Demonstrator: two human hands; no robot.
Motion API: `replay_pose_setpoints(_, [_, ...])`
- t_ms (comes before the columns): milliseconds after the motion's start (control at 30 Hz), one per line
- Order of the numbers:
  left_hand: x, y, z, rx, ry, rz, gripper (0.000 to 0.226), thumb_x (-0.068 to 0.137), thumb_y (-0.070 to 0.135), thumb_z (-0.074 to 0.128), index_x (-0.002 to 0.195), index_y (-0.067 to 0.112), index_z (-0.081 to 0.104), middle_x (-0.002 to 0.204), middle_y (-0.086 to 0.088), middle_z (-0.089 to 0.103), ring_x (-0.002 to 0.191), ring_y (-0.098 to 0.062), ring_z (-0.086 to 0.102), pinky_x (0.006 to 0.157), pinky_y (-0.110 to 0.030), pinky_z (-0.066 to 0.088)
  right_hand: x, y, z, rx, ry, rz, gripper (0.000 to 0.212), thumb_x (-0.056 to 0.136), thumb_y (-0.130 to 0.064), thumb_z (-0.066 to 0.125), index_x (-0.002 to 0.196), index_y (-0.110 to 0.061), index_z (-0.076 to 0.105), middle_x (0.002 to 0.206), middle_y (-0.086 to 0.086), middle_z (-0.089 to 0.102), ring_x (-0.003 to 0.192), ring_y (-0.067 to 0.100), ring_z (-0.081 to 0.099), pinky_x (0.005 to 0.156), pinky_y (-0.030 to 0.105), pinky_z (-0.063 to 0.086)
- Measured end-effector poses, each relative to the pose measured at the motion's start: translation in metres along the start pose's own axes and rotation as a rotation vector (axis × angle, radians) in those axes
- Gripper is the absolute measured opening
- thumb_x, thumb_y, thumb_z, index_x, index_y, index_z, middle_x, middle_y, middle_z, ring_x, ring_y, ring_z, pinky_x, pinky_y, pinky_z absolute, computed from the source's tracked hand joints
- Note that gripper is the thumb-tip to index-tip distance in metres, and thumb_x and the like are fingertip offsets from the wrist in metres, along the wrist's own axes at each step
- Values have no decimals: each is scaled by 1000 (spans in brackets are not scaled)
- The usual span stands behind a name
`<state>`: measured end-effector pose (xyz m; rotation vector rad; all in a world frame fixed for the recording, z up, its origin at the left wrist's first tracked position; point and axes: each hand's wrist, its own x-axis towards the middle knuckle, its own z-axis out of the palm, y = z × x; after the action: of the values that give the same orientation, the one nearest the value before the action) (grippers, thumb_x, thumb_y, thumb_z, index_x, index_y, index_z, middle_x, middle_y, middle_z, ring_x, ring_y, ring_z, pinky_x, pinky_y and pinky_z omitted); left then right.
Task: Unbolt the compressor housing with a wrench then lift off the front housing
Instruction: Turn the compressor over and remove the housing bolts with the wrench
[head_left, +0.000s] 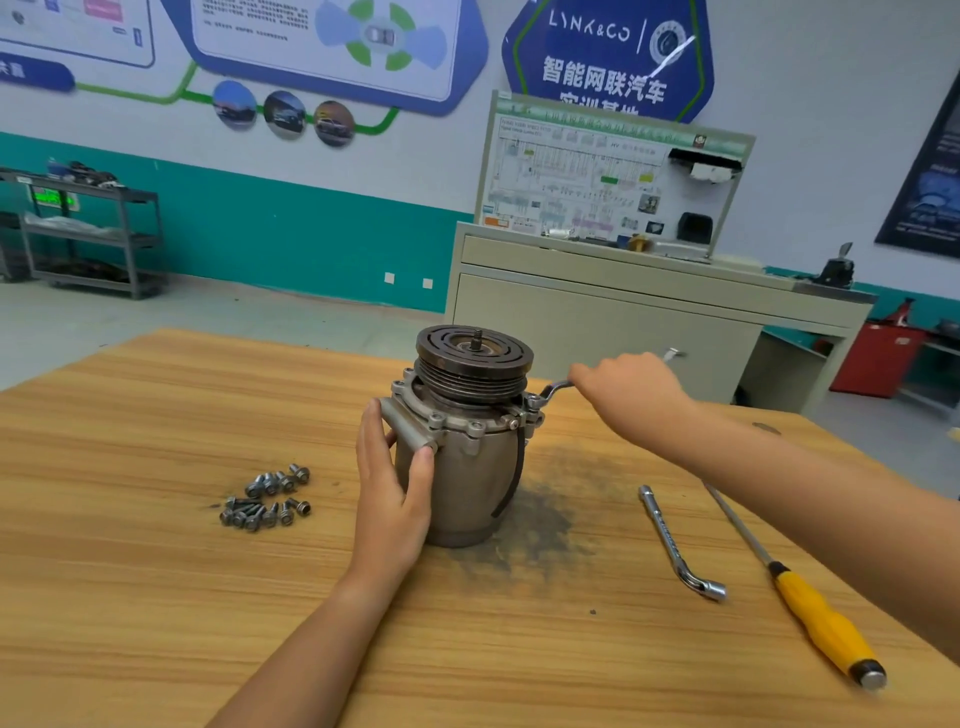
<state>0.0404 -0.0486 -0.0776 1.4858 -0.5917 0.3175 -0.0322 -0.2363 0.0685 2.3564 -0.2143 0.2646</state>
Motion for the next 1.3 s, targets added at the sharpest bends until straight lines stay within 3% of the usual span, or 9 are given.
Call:
replay_pose_setpoints(167, [3, 1, 2, -27, 40, 15, 63, 82, 57, 39, 130, 54, -1, 147, 21, 7, 126, 3, 31, 98, -21, 32, 20, -13, 34, 218, 448, 8, 29, 56, 8, 82, 79, 1, 67, 76, 17, 69, 70, 30, 68, 64, 39, 56])
replay_pose_setpoints(300, [3, -2, 1, -21, 50, 20, 62, 84, 47, 41, 129, 56, -1, 147, 21, 8, 125, 5, 32, 90, -9, 31, 22, -16, 37, 369, 505, 32, 33, 61, 14, 75, 91, 5, 68, 80, 21, 69, 73, 34, 68, 68, 48, 54])
replay_pose_setpoints(400, [2, -3, 1, -24, 50, 25, 62, 84, 46, 41, 129, 56, 0, 147, 21, 8, 125, 4, 31, 90, -8, 30, 2, -4, 28, 587, 571, 195, 25, 85, 2, 59, 110, 3, 60, 63, 14, 62, 51, 30, 59, 47, 30, 42])
replay_pose_setpoints(500, [3, -4, 2, -22, 55, 36, 61, 84, 46, 41, 128, 57, 0, 145, 22, 8, 125, 4, 32, 92, -14, 31, -22, 1, 21, 750, 387, 295, 32, 100, -22, 34, 129, -11, 42, 56, -2, 48, 48, 20, 47, 44, 27, 27])
replay_pose_setpoints(633, [3, -4, 3, -20, 60, 32, 61, 84, 47, 40, 129, 57, 0, 144, 23, 10, 123, 5, 33, 91, -18, 32, -52, -2, 15, 530, 142, 193, 29, 99, -24, 29, 127, -20, 38, 68, 1, 54, 65, 27, 54, 54, 34, 40])
replay_pose_setpoints(900, [1, -5, 2, -32, 50, 12, 62, 83, 47, 41, 132, 51, 3, 143, 22, 11, 121, 6, 32, 86, -10, 31, -48, -24, -5, 367, -6, 144, 34, 93, -5, 34, 125, -17, 39, 60, -3, 35, 57, 19, 38, 42, 27, 22])
replay_pose_setpoints(1067, [1, -5, 2, -10, 44, 29, 60, 88, 44, 42, 133, 50, 3, 146, 17, 12, 124, 2, 31, 95, -19, 32, -47, -33, -35, 158, -58, 111, 37, 88, 3, 38, 125, -4, 41, 73, 2, 45, 65, 23, 44, 40, 26, 22])
replay_pose_setpoints(1200, [1, -5, 2, 37, 39, 51, 58, 97, 26, 44, 137, 41, 6, 154, 3, 10, 131, -5, 28, 107, -32, 30, -47, -40, -37, 61, -117, 35, 46, 95, -7, 36, 138, 5, 25, 107, 11, 59, 74, 24, 53, 39, 27, 25])
replay_pose_setpoints(1300, [1, -3, 2, 60, 35, 72, 55, 93, 36, 43, 137, 38, 10, 155, 1, 9, 140, -8, 18, 113, -31, 24, -45, -24, -32, -37, -146, -1, 46, 97, -16, 28, 138, 2, 22, 90, 4, 62, 61, 20, 47, 41, 26, 25])
